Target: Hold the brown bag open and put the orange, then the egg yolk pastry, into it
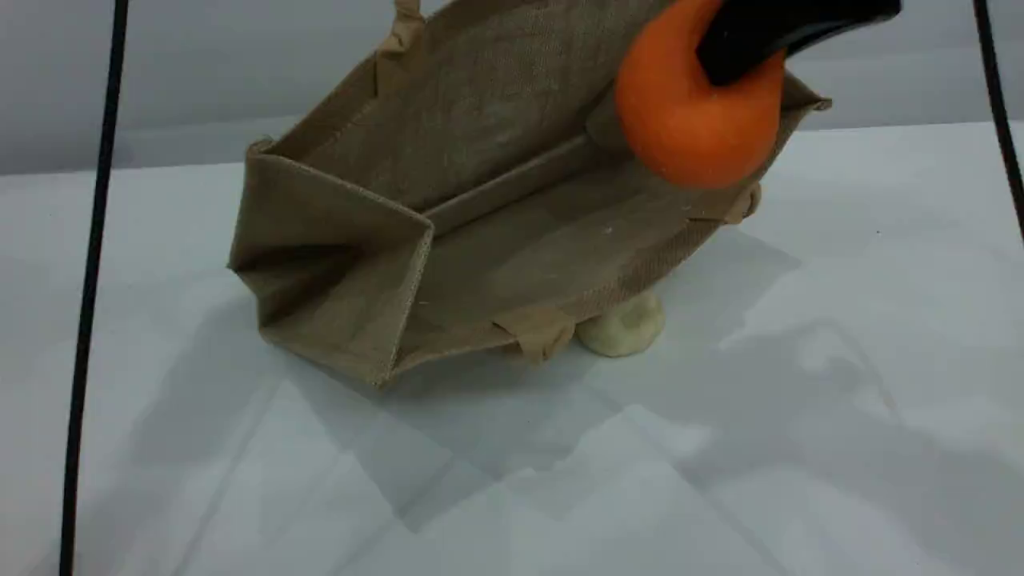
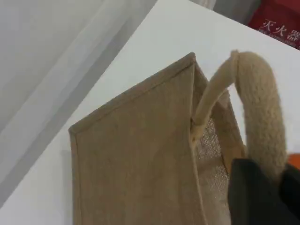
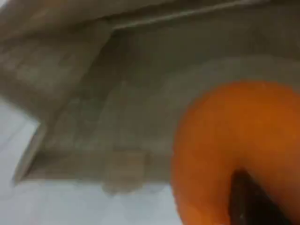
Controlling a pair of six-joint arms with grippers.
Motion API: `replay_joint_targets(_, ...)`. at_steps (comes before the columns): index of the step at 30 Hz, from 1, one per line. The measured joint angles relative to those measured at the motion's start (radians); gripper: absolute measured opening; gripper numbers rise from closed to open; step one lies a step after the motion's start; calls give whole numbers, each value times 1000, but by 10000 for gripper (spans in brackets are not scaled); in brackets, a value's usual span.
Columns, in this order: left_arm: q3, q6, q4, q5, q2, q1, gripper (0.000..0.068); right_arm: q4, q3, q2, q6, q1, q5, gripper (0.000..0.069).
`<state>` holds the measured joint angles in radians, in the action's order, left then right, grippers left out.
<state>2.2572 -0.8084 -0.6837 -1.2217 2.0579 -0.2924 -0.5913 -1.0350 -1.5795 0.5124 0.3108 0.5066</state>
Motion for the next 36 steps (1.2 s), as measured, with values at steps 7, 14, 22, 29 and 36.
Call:
replay_joint_targets(7,0,2,0,1,0,0,94,-68,-2,-124,80,1,-137,40)
replay_joint_targets(14,0,2,2,1,0,0,94,-168,-76,-253,207,20,-158,40)
replay_joint_targets(22,0,5,2,1,0,0,94,-283,-178,-384,322,56,-168,41)
replay_joint_targets(29,0,5,2,1,0,0,94,-379,-291,-473,408,90,-165,47)
replay_joint_targets(36,0,5,2,1,0,0,94,-402,-312,-489,409,89,-140,180)
